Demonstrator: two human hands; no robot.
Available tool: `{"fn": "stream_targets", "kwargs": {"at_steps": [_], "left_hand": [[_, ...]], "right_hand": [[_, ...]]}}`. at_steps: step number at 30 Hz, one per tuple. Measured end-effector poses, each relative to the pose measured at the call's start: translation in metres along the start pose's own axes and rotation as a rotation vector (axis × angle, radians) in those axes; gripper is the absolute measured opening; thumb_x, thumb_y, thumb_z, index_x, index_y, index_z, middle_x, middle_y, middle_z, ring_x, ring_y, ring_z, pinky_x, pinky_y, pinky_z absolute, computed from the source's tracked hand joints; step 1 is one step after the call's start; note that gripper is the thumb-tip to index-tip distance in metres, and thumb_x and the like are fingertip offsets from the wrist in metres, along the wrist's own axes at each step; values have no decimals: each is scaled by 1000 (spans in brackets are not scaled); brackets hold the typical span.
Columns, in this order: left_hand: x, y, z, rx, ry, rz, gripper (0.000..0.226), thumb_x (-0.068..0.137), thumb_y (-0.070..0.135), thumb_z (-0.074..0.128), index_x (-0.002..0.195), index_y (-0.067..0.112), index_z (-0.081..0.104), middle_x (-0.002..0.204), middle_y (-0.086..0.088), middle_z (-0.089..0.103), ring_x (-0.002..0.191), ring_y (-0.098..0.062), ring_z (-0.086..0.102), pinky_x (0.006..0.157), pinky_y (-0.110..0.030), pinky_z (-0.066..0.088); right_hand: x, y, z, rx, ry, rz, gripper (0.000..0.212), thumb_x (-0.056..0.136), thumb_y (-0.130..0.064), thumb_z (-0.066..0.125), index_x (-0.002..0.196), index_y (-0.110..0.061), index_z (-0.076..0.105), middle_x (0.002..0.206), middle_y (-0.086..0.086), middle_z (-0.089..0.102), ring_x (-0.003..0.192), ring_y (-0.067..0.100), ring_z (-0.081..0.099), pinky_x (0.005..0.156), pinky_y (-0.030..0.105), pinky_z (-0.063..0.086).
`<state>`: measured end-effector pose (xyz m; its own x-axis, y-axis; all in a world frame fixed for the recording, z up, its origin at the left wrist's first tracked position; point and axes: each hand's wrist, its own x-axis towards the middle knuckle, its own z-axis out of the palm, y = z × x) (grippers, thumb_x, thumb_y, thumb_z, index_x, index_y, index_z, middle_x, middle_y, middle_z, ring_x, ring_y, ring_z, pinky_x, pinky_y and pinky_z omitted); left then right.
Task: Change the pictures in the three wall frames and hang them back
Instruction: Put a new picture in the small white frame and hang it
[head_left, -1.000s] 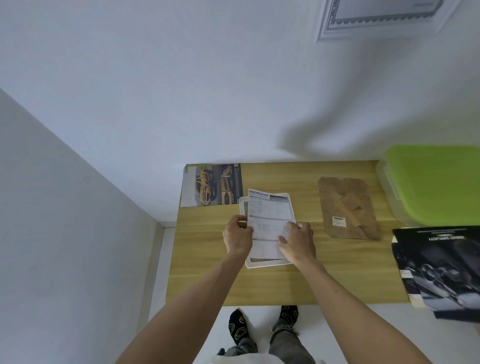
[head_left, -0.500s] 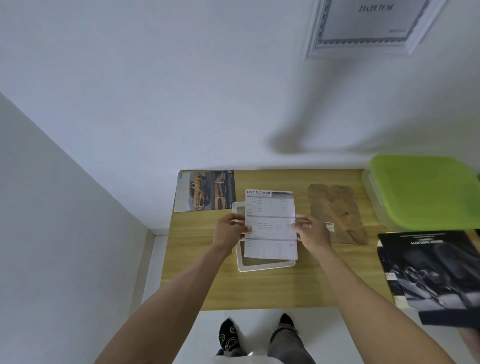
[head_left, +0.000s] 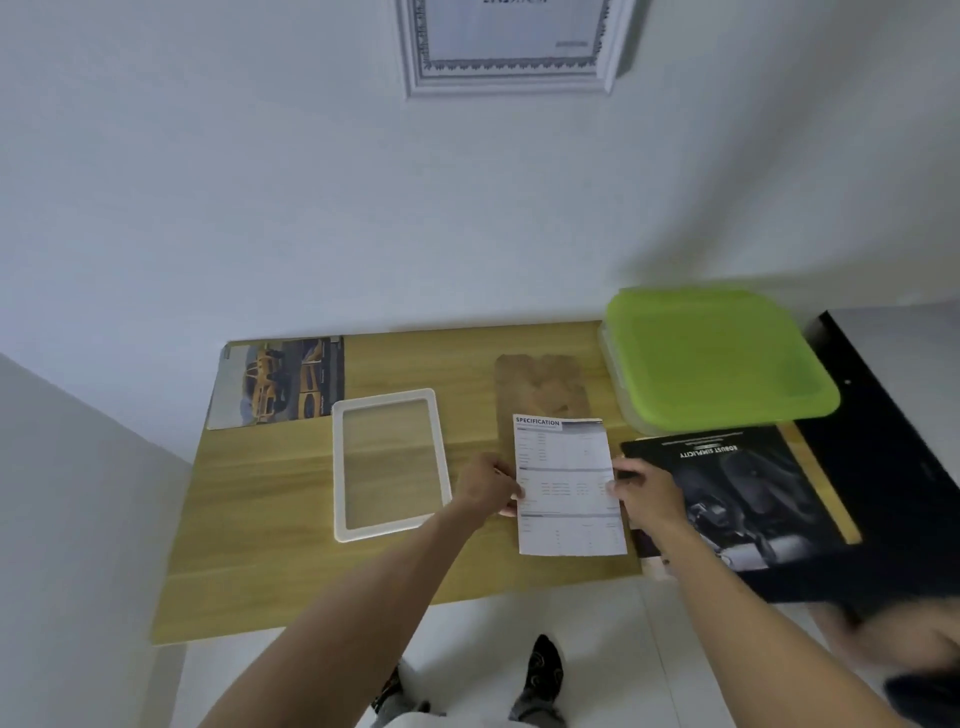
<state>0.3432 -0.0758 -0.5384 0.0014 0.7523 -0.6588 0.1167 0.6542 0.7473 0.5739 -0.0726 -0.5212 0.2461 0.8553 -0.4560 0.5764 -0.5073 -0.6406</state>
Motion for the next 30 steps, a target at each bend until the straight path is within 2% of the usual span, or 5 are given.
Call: {"fn": "stream_targets", "kwargs": {"at_steps": [3,9,21,25,30], "left_hand": [[3,5,59,52,-52,-4,21,75,-15,63,72,5,58,80,-14,70,68,-28,71,62,-38,62],[13,11,144,106,-7,-8,22,75,-16,62,70,5,58,83,-18,70,73,-32,71,67,-44,62],[29,10,202,351,151,-23,25,73,-6,61,68,17,54,81,-13,72,73,-32,72,65,-47,61],[25,13,207,490,202,18,15,74,2,58,83,13,60,89,-6,68,82,-27,67,64,-35,55],[21,12,203,513,225,43,19,76,8,62,95,10,62,93,-6,67,85,-25,64,68,-37,53]], "right_hand": [[11,33,-42,-17,7,16,29,80,-3,68,95,-28,69,89,-3,71,95,20,67,82,32,49],[46,83,-94,-127,13,-2,26,84,-5,66,104,-22,70,94,0,70,91,18,62,79,29,45],[74,114,-120,-248,13,-56,31,88,-6,60,118,-14,66,105,9,71,99,26,62,74,27,41],[74,114,-117,-271,2,-63,38,90,-10,63,128,-14,57,111,8,67,94,19,56,73,29,41],[69,109,-119,-405,38,-146,41,92,-18,63,131,-17,52,121,8,56,101,22,54,71,30,40]]}}
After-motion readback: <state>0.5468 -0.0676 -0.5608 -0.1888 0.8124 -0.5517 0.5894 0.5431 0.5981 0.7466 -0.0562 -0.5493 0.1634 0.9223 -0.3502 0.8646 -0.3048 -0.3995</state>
